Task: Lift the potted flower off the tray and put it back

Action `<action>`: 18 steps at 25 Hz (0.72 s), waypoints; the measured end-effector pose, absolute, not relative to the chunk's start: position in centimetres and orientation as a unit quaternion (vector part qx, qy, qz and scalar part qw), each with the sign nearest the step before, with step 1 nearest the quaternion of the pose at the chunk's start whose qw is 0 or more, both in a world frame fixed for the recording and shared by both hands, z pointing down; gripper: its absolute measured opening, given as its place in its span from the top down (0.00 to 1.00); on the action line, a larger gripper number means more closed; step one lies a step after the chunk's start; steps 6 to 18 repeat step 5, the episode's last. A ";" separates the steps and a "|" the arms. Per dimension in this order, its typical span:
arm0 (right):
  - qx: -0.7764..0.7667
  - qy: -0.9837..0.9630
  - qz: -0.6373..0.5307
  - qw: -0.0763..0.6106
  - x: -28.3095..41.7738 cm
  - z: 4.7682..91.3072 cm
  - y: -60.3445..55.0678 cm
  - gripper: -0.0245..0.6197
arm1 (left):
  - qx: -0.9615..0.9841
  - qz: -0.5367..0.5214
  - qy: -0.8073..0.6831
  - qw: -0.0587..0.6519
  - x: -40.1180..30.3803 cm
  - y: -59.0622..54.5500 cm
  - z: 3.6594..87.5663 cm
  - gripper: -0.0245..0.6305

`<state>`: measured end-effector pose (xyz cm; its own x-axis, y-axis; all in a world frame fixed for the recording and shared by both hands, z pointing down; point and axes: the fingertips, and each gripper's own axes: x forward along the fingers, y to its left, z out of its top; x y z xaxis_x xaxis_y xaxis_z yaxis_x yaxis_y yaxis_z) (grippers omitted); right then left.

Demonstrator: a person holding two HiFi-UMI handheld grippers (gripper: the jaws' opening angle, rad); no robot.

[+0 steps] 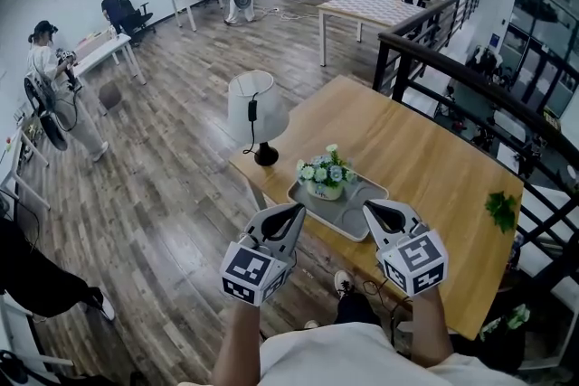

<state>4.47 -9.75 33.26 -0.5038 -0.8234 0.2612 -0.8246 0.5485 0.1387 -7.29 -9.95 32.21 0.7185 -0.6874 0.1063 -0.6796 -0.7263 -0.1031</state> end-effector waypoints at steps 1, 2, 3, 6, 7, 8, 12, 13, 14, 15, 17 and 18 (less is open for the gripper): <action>0.476 -0.867 0.003 0.150 4.5 33.3 -9.7 0.93 | -0.927 -0.068 0.368 0.027 -7.2 -9.9 32.3 0.94; 0.476 -0.866 0.003 0.150 4.5 33.3 -9.6 0.93 | -0.927 -0.067 0.367 0.027 -7.2 -9.9 32.3 0.94; 0.477 -0.866 0.004 0.151 4.6 33.4 -9.6 0.93 | -0.928 -0.067 0.366 0.026 -7.1 -9.8 32.4 0.94; 0.478 -0.865 0.005 0.152 4.7 33.6 -9.5 0.93 | -0.929 -0.069 0.363 0.027 -6.9 -9.7 32.7 0.94; 0.478 -0.865 0.005 0.152 4.7 33.6 -9.5 0.93 | -0.929 -0.069 0.363 0.027 -6.9 -9.7 32.7 0.94; 0.478 -0.865 0.005 0.152 4.7 33.6 -9.5 0.93 | -0.929 -0.069 0.363 0.027 -6.9 -9.7 32.7 0.94; 0.478 -0.865 0.005 0.152 4.7 33.6 -9.5 0.93 | -0.929 -0.069 0.363 0.027 -6.9 -9.7 32.7 0.94; 0.478 -0.865 0.005 0.152 4.7 33.6 -9.5 0.93 | -0.929 -0.069 0.363 0.027 -6.9 -9.7 32.7 0.94; 0.478 -0.865 0.005 0.152 4.7 33.6 -9.5 0.93 | -0.929 -0.069 0.363 0.027 -6.9 -9.7 32.7 0.94; 0.478 -0.865 0.005 0.152 4.7 33.6 -9.5 0.93 | -0.929 -0.069 0.363 0.027 -6.9 -9.7 32.7 0.94; 0.478 -0.865 0.005 0.152 4.7 33.6 -9.5 0.93 | -0.929 -0.069 0.363 0.027 -6.9 -9.7 32.7 0.94; 0.478 -0.865 0.005 0.152 4.7 33.6 -9.5 0.93 | -0.929 -0.069 0.363 0.027 -6.9 -9.7 32.7 0.94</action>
